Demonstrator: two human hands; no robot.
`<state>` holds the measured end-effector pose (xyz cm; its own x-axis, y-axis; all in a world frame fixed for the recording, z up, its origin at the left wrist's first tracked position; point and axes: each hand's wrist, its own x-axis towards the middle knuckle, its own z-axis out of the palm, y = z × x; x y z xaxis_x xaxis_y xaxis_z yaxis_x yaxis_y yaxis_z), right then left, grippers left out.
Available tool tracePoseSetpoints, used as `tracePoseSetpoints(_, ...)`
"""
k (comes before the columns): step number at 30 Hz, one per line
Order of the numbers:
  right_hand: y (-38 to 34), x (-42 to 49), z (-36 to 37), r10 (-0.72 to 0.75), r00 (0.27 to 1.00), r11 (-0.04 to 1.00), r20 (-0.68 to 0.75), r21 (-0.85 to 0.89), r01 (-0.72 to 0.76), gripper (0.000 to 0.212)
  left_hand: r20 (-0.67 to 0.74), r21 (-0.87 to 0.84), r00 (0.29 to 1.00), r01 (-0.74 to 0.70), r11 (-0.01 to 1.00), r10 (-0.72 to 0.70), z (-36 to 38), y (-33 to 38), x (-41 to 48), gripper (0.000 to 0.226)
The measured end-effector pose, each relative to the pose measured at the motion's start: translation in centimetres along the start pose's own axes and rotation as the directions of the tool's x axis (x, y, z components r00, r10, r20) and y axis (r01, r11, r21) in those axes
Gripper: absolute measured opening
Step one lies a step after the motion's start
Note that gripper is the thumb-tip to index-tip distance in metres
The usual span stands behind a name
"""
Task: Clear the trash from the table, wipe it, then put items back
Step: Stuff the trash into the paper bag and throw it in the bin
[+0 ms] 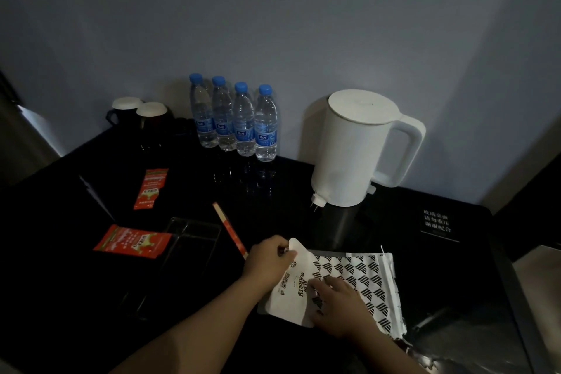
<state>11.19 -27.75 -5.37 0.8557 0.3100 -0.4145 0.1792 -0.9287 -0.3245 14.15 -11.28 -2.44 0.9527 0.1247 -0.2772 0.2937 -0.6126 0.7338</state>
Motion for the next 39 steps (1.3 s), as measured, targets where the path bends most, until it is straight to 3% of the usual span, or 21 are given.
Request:
tracePoseSetpoints(6, 0.2, 0.1, -0.3, -0.008, 1.000, 1.000, 0.003, 0.003, 0.008, 0.055, -0.065, 0.198, 0.998, 0.038, 0.979, -0.025, -0.1, -1.4, -0.3, 0.011)
tracePoseSetpoints(8, 0.2, 0.0, -0.2, -0.003, 1.000, 1.000, 0.003, 0.002, 0.003, 0.055, -0.083, 0.250, 0.996, 0.027, 0.968, -0.007, 0.1, -1.6, -0.4, 0.032)
tracePoseSetpoints(11, -0.1, 0.0, -0.2, 0.027, 1.000, 0.999, 0.009, 0.019, -0.027, 0.053, -0.079, 0.305, 0.994, -0.053, 0.951, 0.080, 0.0, -1.3, -0.6, 0.056)
tracePoseSetpoints(14, -1.2, 0.3, -0.4, 0.076, 0.996, 0.995, 0.036, 0.056, -0.078, 0.050, -0.130, 0.431, 0.964, -0.158, 0.889, 0.234, -1.5, -1.5, -1.3, 0.048)
tracePoseSetpoints(16, -2.0, 0.4, -0.4, 0.095, 0.994, 0.994, 0.046, 0.043, -0.097, 0.049, -0.211, 0.532, 0.941, -0.116, 0.839, 0.264, -2.7, -2.3, -1.7, 0.044)
tracePoseSetpoints(19, -3.2, 0.6, -0.4, 0.099, 0.994, 0.995, 0.048, 0.021, -0.100, 0.049, -0.292, 0.594, 0.948, 0.077, 0.801, 0.125, -4.3, -4.0, -2.2, 0.056)
tracePoseSetpoints(22, -4.5, 0.8, -0.1, 0.074, 0.996, 0.997, 0.053, 0.008, -0.074, 0.048, -0.235, 0.488, 0.959, 0.257, 0.835, -0.157, -5.5, -5.9, -2.3, 0.075)
tracePoseSetpoints(24, -5.0, 0.8, 0.2, 0.054, 0.997, 0.999, 0.061, -0.004, -0.054, 0.049, -0.199, 0.434, 0.952, 0.299, 0.850, -0.234, -5.9, -6.9, -2.6, 0.071)
tracePoseSetpoints(28, -5.2, 0.7, 0.4, 0.063, 0.997, 0.998, 0.041, -0.013, -0.063, 0.048, -0.274, 0.400, 0.950, 0.252, 0.881, -0.147, -7.3, -7.4, -3.1, 0.037)
tracePoseSetpoints(34, -5.4, 0.6, 0.0, 0.076, 0.996, 0.992, -0.042, 0.107, -0.071, 0.043, -0.364, 0.410, 0.924, 0.046, 0.911, 0.117, -9.0, -3.3, -2.9, 0.030)
tracePoseSetpoints(37, -5.1, 0.5, -0.6, 0.144, 0.955, 0.901, -0.261, 0.433, -0.018, 0.031, -0.336, 0.398, 0.884, -0.179, 0.899, 0.325, -8.7, -0.4, -3.1, 0.025)
tracePoseSetpoints(39, -4.9, 0.1, -1.6, 0.284, 0.890, 0.712, -0.356, 0.700, 0.053, 0.027, -0.253, 0.381, 0.860, -0.333, 0.863, 0.444, -7.5, 1.1, -3.4, 0.028)
